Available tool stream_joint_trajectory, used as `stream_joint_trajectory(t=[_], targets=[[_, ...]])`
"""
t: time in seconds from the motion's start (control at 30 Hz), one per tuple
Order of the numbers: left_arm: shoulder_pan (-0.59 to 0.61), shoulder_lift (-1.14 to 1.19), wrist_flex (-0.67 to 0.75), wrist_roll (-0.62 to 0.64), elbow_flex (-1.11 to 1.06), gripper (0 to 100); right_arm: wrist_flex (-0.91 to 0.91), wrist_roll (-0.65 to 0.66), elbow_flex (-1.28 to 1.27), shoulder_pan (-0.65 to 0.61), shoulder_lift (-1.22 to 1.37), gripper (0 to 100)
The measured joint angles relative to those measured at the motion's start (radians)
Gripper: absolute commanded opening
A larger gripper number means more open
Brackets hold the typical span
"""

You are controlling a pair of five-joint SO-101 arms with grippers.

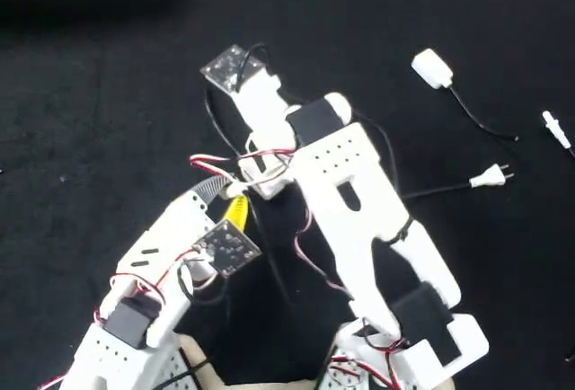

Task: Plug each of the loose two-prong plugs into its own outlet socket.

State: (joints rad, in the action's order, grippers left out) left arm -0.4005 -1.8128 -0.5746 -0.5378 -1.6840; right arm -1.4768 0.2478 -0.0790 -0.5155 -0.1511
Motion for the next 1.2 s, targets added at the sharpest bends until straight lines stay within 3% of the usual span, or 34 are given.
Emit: stream_joint_trajectory(t=[0.67, 1.0, 1.2], targets=[[-0.005, 0.002, -0.011, 0.005, 0.0, 3, -0.055, 0.0, 0.055, -0.219, -0.009, 14.5], [-0.006, 0.002, -0.011, 0.0, 0.0, 3, -0.055, 0.0, 0.121, 0.038, -0.057, 18.5], [-0.006, 0.002, -0.011, 0.0, 0.0, 3, 0.0, 0.0, 0.002, 0.018, -0.058, 19.3]])
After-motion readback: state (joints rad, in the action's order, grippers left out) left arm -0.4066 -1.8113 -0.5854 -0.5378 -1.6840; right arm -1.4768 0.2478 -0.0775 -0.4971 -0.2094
